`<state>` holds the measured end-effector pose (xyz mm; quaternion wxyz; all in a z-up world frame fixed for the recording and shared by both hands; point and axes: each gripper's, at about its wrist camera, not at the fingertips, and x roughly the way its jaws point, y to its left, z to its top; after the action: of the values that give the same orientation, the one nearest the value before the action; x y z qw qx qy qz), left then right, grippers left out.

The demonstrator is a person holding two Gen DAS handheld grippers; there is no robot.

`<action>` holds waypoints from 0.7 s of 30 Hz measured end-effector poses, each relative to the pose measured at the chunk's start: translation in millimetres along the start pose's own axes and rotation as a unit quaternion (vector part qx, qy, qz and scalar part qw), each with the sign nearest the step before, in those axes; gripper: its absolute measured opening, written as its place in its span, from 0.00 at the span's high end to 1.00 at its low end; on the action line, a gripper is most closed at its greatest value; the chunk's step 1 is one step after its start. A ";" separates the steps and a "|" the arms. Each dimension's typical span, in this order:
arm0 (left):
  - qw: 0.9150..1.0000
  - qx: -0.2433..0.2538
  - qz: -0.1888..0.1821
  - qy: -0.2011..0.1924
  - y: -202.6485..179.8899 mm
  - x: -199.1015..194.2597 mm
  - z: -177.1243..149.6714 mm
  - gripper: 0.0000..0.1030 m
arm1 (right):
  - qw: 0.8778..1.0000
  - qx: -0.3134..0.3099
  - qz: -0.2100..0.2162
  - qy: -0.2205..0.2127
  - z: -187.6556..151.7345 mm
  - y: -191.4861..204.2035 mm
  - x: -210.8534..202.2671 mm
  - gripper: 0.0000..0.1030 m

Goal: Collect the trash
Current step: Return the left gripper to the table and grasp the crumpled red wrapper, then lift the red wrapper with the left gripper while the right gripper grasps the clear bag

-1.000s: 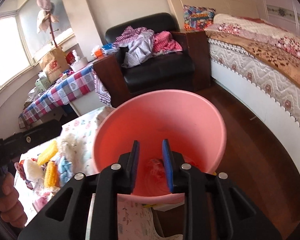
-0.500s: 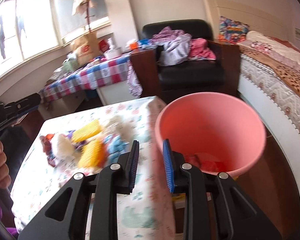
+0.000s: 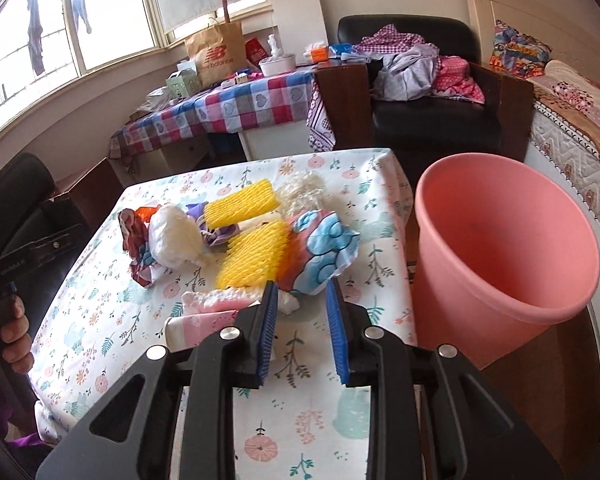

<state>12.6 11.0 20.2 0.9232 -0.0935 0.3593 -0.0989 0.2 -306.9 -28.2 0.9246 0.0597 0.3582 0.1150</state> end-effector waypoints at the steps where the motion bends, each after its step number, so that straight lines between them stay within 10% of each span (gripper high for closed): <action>1: 1.000 -0.003 -0.003 0.003 -2.2 5.0 0.6 0.54 | 1.000 -0.001 0.001 0.002 -0.3 2.1 1.4 0.76; 10: 1.000 0.004 0.021 0.015 -17.2 54.1 12.8 0.55 | 1.000 -0.011 0.025 0.014 4.7 19.2 9.4 0.76; 13: 1.000 -0.003 0.011 0.024 -10.4 60.9 10.5 0.79 | 0.999 -0.018 0.041 0.018 12.5 27.5 12.9 0.76; 17: 1.000 -0.006 0.003 0.015 -0.9 52.2 7.3 0.81 | 0.996 -0.025 0.079 0.032 24.5 46.6 25.6 0.75; 21: 1.000 -0.014 -0.003 0.004 9.4 36.0 3.8 0.82 | 0.989 -0.017 0.133 0.056 34.2 69.9 45.5 0.55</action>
<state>42.2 11.4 -2.6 0.9202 -0.1069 0.3640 -0.0966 44.0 -228.7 -19.0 0.8803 0.0845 0.3965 0.2462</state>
